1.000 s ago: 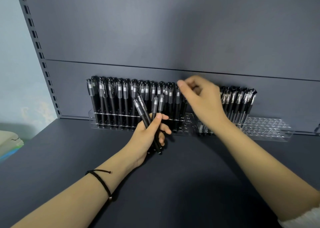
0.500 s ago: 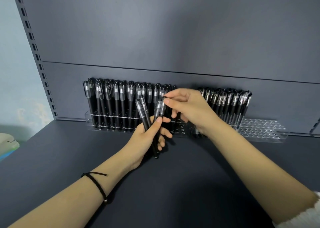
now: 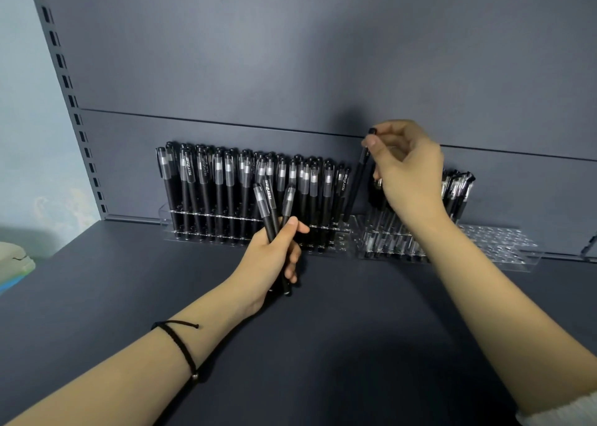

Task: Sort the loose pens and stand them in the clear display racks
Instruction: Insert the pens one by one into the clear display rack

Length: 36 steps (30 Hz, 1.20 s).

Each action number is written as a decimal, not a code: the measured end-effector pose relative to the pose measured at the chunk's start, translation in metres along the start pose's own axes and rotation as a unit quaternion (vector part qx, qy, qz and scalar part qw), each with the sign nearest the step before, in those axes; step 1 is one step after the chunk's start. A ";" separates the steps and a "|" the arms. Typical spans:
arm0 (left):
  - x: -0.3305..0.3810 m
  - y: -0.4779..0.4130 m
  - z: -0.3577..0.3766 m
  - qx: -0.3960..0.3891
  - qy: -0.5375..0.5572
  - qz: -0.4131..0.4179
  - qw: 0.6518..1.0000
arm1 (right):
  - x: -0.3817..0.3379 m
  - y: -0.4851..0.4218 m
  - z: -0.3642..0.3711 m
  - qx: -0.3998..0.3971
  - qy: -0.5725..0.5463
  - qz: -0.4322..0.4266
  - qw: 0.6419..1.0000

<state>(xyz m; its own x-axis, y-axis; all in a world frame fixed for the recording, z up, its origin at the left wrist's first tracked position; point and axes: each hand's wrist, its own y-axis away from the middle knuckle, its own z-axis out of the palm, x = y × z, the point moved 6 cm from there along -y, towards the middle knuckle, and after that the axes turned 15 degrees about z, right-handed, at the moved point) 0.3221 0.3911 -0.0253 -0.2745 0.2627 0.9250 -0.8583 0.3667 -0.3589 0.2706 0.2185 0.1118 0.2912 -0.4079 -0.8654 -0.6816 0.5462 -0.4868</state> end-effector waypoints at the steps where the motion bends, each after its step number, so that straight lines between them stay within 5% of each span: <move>1: 0.000 0.000 0.000 -0.003 -0.001 0.000 1.000 | 0.002 0.000 0.001 -0.003 0.007 -0.002 1.000; 11: -0.002 0.002 0.002 -0.015 0.010 -0.015 1.000 | 0.005 0.005 0.011 -0.022 0.039 -0.011 0.999; 15: 0.000 0.002 0.001 -0.004 0.023 -0.012 1.000 | 0.015 0.008 0.023 -0.057 0.175 -0.010 0.983; 19: 0.005 0.003 0.001 -0.005 0.022 0.007 1.000 | 0.006 0.011 0.016 0.019 0.267 -0.092 0.959; 23: 0.010 0.005 0.005 -0.029 0.011 0.037 0.999 | 0.011 0.009 0.018 -0.002 0.365 -0.077 0.928; 28: 0.012 0.006 0.006 -0.038 0.014 0.049 0.998 | 0.009 0.009 0.017 0.003 0.293 -0.079 0.953; 31: 0.014 0.007 0.007 -0.046 0.015 0.059 0.997 | 0.005 0.015 0.027 -0.076 0.204 -0.055 0.975; 36: 0.016 0.009 0.011 -0.076 0.008 0.064 0.995 | 0.016 0.031 0.052 -0.268 0.134 0.059 0.952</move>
<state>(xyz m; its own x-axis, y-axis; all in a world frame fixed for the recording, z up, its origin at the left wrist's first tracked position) 0.3054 0.3883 -0.0121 -0.3693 0.3305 0.8685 -0.7405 0.4600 -0.4899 0.2892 0.2670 0.0762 0.0576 -0.5785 -0.8137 -0.9645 0.1781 -0.1950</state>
